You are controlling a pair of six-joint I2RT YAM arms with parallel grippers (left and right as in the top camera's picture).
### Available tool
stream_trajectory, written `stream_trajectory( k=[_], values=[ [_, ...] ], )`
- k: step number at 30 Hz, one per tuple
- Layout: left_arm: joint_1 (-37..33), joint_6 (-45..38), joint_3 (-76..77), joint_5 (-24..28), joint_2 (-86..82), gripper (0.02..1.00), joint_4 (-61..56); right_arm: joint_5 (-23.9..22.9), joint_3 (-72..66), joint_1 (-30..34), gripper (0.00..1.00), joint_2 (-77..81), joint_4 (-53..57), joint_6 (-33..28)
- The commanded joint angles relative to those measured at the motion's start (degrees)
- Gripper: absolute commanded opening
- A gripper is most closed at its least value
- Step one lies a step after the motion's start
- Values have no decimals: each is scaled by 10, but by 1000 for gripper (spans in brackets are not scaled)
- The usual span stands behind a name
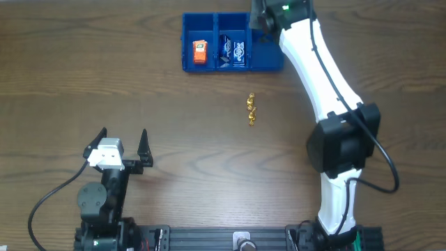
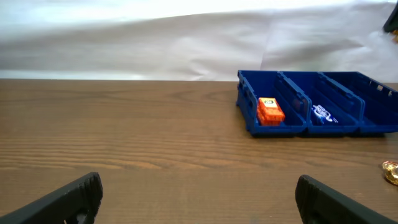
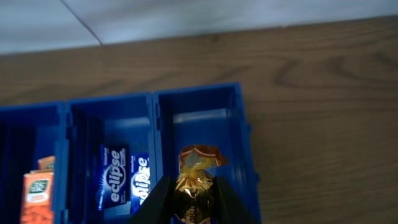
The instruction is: Sort Candies Into Trays
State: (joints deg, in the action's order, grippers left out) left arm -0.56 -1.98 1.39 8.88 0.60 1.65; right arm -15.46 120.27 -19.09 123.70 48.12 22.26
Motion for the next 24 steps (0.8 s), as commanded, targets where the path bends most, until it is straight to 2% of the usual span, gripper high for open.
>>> stream_trajectory(
  k=[1, 16, 18, 19, 20, 22, 23, 24],
  values=[
    [2, -9, -11, 10, -3, 998, 19, 3, -2, 10, 121, 37, -5, -18],
    [2, -9, -11, 10, -3, 998, 19, 1, -2, 13, 134, 64, -8, -18],
    [2, -9, -11, 10, -3, 998, 19, 1, -2, 13, 167, 65, -8, -18],
    [2, -9, -11, 10, -3, 998, 19, 1, -2, 13, 213, 65, -8, -18],
    [2, -9, -11, 10, -3, 998, 19, 1, -2, 13, 310, 65, -8, -18],
    [2, -9, -11, 10, -3, 998, 19, 1, -2, 13, 551, 65, -9, -20],
    [2, -9, -11, 10, -3, 998, 19, 1, -2, 13, 715, 65, -9, -23],
    [2, -9, -11, 10, -3, 996, 19, 1, -2, 13, 785, 65, -9, -25]
  ],
)
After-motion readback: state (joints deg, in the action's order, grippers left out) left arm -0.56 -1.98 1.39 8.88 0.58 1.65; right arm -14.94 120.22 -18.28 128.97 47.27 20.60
